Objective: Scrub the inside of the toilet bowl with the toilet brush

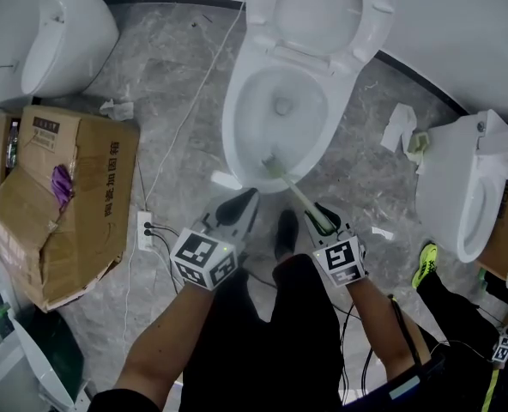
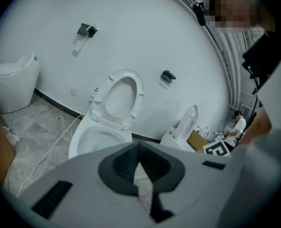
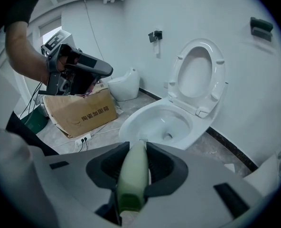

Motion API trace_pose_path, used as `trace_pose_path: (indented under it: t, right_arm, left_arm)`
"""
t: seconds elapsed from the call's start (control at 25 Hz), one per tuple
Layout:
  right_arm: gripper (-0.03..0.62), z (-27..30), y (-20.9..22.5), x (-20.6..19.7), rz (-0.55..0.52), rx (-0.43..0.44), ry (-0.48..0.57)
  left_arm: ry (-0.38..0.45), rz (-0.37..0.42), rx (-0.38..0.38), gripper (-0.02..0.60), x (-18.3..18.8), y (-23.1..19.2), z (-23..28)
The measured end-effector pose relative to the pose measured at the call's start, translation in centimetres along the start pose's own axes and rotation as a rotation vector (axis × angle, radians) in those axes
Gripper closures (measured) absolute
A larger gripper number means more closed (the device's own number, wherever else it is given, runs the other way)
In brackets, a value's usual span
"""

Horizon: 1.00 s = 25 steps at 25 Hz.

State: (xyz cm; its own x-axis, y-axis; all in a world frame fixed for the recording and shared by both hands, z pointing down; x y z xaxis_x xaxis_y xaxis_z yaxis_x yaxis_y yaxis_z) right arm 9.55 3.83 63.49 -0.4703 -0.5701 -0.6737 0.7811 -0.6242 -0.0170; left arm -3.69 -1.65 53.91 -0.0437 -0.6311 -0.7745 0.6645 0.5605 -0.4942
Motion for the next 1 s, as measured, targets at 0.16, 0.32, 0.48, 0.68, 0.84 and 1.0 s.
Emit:
trace_pose_path:
  t: [0.16, 0.32, 0.48, 0.68, 0.84, 1.0]
  right_arm:
    - [0.477, 0.1, -1.0, 0.1, -0.001, 0.01, 0.012]
    - [0.477, 0.3, -1.6, 0.2, 0.015, 0.024, 0.015]
    - [0.477, 0.2, -2.4, 1.1, 0.037, 0.046, 0.009]
    - [0.477, 0.8, -3.0, 2.2, 0.048, 0.074, 0.026]
    - [0.477, 1.3, -3.4, 3.1, 0.056, 0.09, 0.04]
    - [0.477, 1.8, -3.6, 3.6, 0.055, 0.096, 0.038]
  left_arm:
    - [-0.006, 0.019, 0.024, 0.572, 0.1, 0.0, -0.1]
    - [-0.032, 0.024, 0.031, 0.572, -0.1, -0.3, 0.1]
    - [-0.018, 0.026, 0.028, 0.572, 0.2, -0.9, -0.2]
    - [-0.014, 0.022, 0.033, 0.572, 0.4, -1.6, -0.8]
    - [-0.019, 0.029, 0.027, 0.572, 0.3, -1.8, -1.0]
    - [-0.016, 0.021, 0.027, 0.572, 0.3, -2.2, -1.1]
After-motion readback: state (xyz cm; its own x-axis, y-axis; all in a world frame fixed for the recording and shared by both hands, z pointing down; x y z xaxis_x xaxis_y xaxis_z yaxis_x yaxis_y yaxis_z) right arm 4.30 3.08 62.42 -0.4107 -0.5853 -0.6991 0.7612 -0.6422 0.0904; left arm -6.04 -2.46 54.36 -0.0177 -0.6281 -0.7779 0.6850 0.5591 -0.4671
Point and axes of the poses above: the fingertips, and each gripper's own axes: z forward along the fingers, y to its right, x out of its top, the point moved 1 cm from there along -z, backward along the fingers, and after that the axes turned 6 degrees about -x, right-handed, at the moved point
